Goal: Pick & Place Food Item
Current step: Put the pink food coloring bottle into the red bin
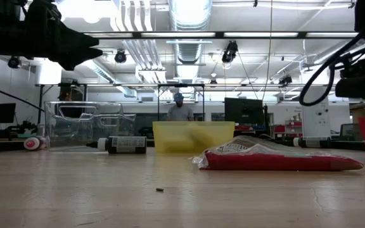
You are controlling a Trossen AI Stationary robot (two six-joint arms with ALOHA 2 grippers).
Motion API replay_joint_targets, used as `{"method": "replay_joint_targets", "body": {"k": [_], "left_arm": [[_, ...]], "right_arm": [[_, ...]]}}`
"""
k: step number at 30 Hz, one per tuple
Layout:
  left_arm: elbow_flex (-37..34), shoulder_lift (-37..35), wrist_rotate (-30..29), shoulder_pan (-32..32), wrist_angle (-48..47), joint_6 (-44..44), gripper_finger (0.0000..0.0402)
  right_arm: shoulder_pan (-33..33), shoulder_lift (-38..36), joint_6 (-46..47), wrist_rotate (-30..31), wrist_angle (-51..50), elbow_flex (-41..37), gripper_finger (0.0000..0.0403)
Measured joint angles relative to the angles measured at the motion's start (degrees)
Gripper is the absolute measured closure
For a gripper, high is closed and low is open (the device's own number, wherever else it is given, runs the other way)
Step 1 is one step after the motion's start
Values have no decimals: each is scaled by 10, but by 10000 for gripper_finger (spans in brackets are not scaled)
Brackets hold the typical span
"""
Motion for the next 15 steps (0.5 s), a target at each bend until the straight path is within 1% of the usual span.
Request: {"method": "replay_joint_targets", "body": {"k": [5, 15], "left_arm": [[0, 0, 0, 0, 0, 0, 111], [0, 0, 0, 0, 0, 0, 112]], "right_arm": [[0, 15, 9, -2, 4, 0, 282], [0, 17, 9, -1, 7, -1, 282]]}}
